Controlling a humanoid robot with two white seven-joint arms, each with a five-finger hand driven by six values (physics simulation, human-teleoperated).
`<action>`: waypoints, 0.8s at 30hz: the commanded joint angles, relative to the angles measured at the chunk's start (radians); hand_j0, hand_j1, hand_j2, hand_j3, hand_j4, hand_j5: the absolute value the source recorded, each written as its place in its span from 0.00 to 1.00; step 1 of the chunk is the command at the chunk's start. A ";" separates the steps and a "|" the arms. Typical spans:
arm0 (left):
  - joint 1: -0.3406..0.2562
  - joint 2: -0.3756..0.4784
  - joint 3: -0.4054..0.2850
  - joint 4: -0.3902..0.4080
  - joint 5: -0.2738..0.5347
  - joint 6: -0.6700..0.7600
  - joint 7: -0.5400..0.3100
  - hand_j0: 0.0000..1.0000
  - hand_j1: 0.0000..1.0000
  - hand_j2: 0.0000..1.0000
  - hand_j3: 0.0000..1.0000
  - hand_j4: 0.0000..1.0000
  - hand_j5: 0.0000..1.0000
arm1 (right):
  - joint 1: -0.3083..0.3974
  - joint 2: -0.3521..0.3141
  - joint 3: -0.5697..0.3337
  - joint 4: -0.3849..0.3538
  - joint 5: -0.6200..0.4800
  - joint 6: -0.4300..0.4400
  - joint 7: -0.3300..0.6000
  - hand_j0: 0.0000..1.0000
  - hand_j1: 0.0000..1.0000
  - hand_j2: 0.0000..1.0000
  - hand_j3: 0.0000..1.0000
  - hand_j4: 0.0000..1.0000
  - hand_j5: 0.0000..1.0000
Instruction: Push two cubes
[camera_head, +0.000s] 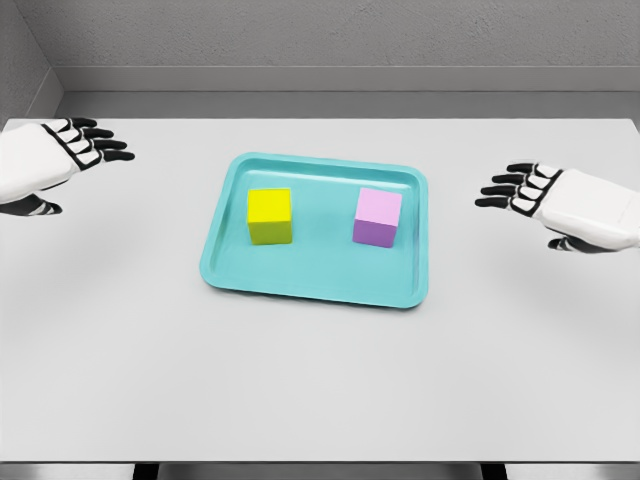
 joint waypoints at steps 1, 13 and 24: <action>0.000 0.003 0.000 -0.006 -0.004 0.001 -0.002 1.00 1.00 1.00 1.00 1.00 1.00 | 0.000 0.006 -0.005 0.002 -0.006 0.000 0.072 1.00 1.00 1.00 1.00 1.00 1.00; 0.000 -0.008 -0.021 -0.022 -0.064 0.001 -0.097 0.66 0.66 0.66 0.66 0.66 0.66 | -0.150 -0.009 -0.077 0.011 -0.086 0.000 0.448 0.72 0.72 0.72 0.72 0.72 0.72; -0.009 -0.040 -0.066 -0.014 -0.099 0.001 -0.099 0.62 0.62 0.62 0.62 0.62 0.62 | -0.334 0.184 0.170 0.104 -0.040 0.000 0.601 0.66 0.66 0.66 0.66 0.66 0.66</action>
